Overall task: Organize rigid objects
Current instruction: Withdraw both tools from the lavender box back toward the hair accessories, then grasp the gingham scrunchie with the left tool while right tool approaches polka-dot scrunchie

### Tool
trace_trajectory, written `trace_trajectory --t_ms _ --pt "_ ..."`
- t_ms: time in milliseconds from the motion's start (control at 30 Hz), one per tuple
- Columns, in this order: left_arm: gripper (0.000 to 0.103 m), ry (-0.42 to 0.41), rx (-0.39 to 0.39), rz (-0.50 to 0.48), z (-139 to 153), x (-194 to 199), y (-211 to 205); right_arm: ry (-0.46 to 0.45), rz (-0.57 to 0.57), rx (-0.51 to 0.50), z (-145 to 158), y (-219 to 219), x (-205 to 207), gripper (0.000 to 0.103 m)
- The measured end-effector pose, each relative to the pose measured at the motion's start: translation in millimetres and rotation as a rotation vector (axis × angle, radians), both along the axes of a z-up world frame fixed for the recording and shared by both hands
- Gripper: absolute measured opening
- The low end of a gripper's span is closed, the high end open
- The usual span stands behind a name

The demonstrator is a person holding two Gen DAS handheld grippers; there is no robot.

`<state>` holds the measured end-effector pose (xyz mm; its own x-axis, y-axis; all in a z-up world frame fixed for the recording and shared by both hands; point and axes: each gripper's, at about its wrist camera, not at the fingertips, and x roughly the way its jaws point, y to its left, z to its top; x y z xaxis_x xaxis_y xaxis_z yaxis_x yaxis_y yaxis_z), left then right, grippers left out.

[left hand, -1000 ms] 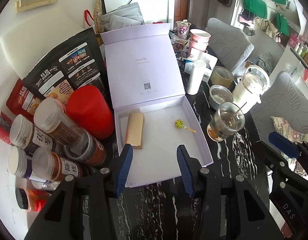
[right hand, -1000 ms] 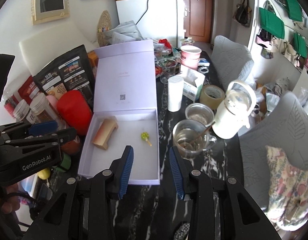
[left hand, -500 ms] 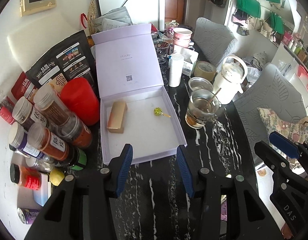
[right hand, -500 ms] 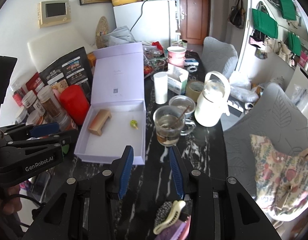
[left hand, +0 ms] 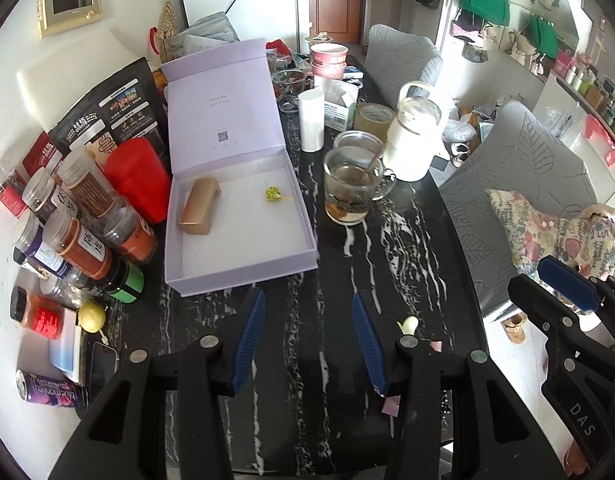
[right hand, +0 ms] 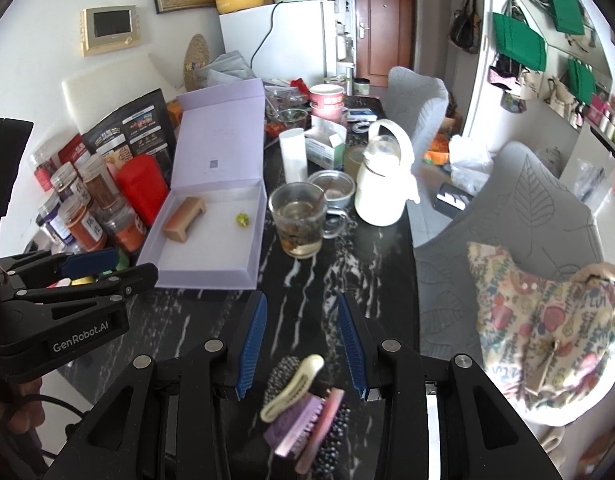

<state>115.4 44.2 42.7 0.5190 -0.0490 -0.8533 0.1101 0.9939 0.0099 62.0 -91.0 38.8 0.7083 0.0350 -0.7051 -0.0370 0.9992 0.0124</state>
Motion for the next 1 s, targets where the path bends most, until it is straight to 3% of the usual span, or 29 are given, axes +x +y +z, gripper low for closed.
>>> trace_trajectory --t_ms 433,1000 --pt "0.045 0.062 -0.035 -0.029 -26.1 -28.4 -43.4 0.027 -0.026 0.002 -17.7 -44.5 -36.4 0.041" --pt "0.045 0.21 -0.046 -0.08 -92.0 -42.8 -49.6 0.143 -0.057 0.069 -73.1 -63.7 -45.0 0.047"
